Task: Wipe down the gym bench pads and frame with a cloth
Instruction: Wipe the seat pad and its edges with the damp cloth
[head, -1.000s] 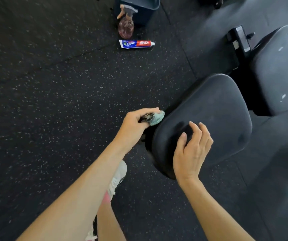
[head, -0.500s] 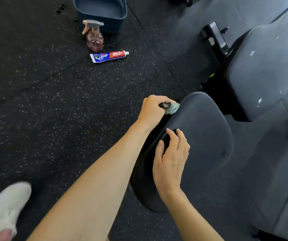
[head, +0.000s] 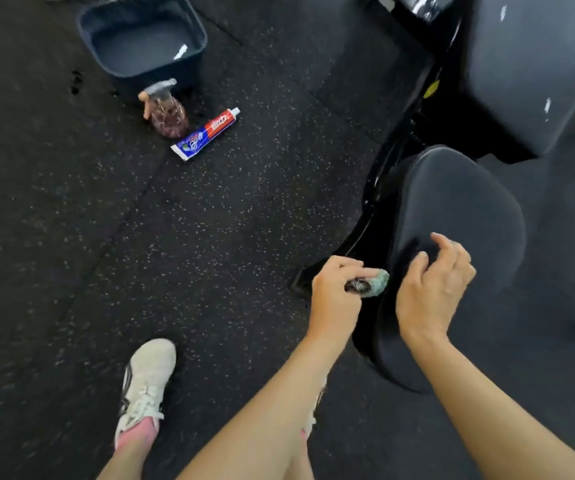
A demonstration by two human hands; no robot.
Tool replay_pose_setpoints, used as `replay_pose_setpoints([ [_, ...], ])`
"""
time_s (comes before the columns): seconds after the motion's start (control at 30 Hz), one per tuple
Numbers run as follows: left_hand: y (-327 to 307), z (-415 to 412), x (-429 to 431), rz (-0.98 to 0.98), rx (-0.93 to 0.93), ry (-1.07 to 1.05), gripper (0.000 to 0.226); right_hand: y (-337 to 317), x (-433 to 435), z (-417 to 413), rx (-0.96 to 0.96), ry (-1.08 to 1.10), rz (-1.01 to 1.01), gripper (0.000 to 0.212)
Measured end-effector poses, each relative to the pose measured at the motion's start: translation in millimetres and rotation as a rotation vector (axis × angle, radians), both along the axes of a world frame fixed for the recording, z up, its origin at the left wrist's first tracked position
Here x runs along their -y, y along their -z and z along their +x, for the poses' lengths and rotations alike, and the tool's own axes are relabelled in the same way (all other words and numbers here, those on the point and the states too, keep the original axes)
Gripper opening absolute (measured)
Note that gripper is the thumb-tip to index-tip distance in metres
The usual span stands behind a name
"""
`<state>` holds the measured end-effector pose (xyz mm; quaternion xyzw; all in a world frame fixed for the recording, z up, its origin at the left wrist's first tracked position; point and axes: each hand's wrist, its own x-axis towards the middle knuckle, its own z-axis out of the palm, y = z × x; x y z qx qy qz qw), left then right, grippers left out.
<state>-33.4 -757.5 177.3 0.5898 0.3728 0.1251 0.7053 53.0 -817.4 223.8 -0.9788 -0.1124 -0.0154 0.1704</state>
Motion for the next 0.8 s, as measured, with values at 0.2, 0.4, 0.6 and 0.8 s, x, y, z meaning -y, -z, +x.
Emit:
replay_pose_setpoints([
  [0.2,-2,18,0,-0.004,0.002,-0.065,0.043,13,-4,-5,0.056,-0.015,-0.020,0.032],
  [0.4,-3,45,-12,0.022,-0.024,-0.092,0.046,22,2,-10,0.120,-0.034,-0.011,0.038],
  [0.6,3,102,-33,-0.011,-0.049,-0.265,0.046,17,3,-5,0.169,-0.080,-0.081,0.031],
  [0.8,10,147,-63,-0.201,-0.205,-0.343,0.048,5,-16,28,0.171,-0.031,-0.145,0.021],
])
